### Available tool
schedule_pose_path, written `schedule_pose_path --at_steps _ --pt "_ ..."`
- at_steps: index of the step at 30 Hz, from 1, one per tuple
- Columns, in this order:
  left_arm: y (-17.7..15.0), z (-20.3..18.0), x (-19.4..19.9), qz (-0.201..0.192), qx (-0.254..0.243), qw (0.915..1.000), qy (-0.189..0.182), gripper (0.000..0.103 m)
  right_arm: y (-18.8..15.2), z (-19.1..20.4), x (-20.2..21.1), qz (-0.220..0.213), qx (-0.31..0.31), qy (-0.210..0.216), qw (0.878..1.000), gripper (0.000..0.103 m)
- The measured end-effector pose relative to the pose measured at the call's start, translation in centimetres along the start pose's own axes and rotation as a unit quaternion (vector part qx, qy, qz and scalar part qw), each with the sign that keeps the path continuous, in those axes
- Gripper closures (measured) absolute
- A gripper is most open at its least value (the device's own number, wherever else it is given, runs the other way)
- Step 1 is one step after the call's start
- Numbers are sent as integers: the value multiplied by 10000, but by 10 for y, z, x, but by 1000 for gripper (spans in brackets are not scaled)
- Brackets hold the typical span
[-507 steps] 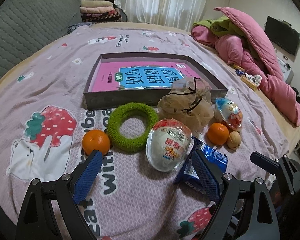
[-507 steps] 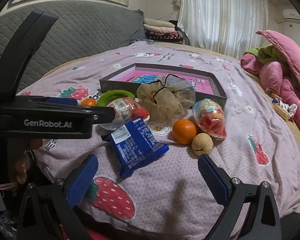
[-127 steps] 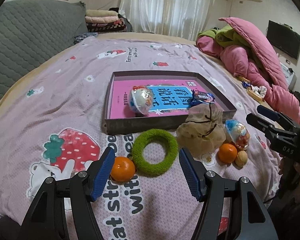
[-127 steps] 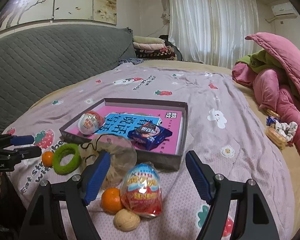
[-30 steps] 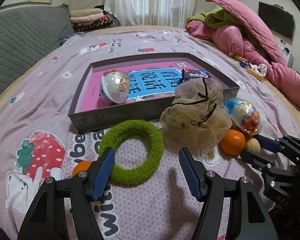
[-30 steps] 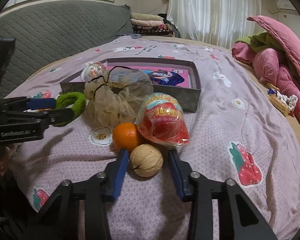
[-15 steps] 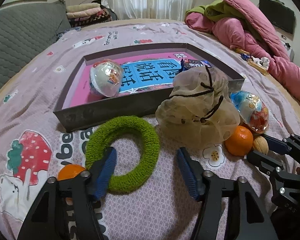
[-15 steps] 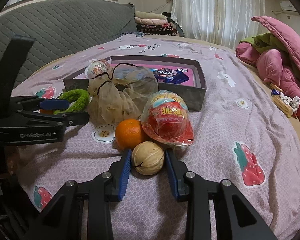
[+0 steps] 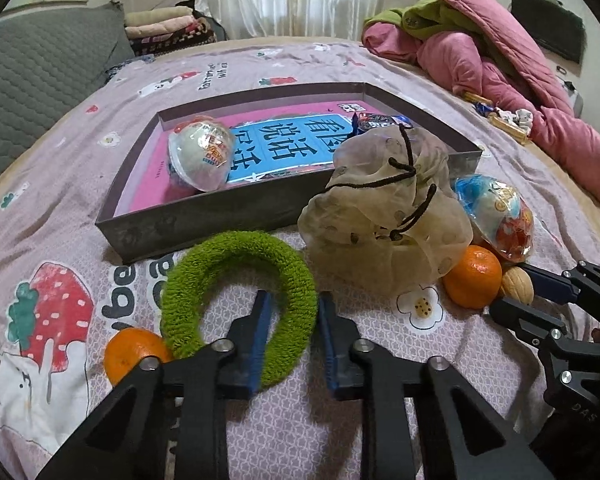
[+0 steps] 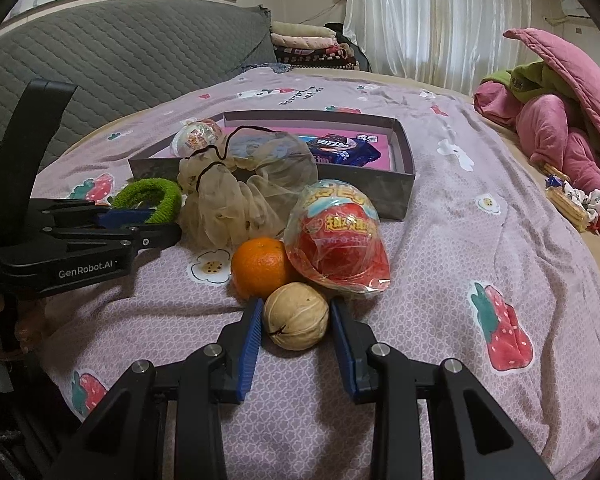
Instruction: Organize objects
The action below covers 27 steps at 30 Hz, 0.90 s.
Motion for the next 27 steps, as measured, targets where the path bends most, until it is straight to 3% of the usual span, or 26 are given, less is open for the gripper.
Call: schedule_pose_path --at_steps 17,27 --pt "-8 -5 35 -274 8 9990 -344 86 3 2 20 -342 -43 253 9991 69" --pt "-10 -8 56 -381 36 9987 -325 86 6 5 29 -535 12 336 9980 69"
Point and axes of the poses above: each gripper's, at about its wrist camera, not at the fingertips, and x roughly against the way its jaws point, z to its left, y to its top, the point moved 3 cm from there along -x, roughly the way its jaws point, and after that the axes turned 4 degrees about x, right-handed, at the moved point
